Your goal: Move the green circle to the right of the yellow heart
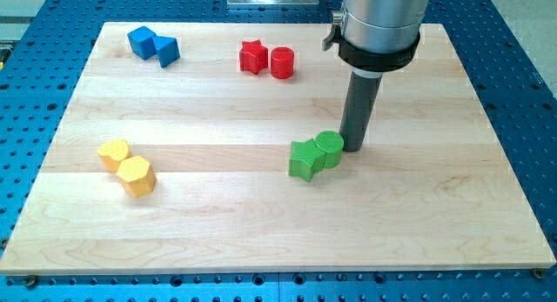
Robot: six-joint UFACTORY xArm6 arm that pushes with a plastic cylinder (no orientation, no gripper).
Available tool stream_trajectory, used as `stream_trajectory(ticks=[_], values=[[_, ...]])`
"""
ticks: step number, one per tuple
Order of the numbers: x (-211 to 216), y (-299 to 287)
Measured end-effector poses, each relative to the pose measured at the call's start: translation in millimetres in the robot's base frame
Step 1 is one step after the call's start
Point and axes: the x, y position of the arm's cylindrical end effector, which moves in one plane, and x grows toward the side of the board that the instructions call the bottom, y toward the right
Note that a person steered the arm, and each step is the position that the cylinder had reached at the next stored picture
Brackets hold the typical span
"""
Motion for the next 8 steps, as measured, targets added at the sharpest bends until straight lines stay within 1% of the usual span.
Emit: stream_trajectory(ticks=[1, 2, 3, 4, 5, 8], values=[[-14.0, 18.2], [-16.6, 20.4], [36.3, 33.9], [109.9, 15.3], [112.3, -45.4], [112.3, -61.2]])
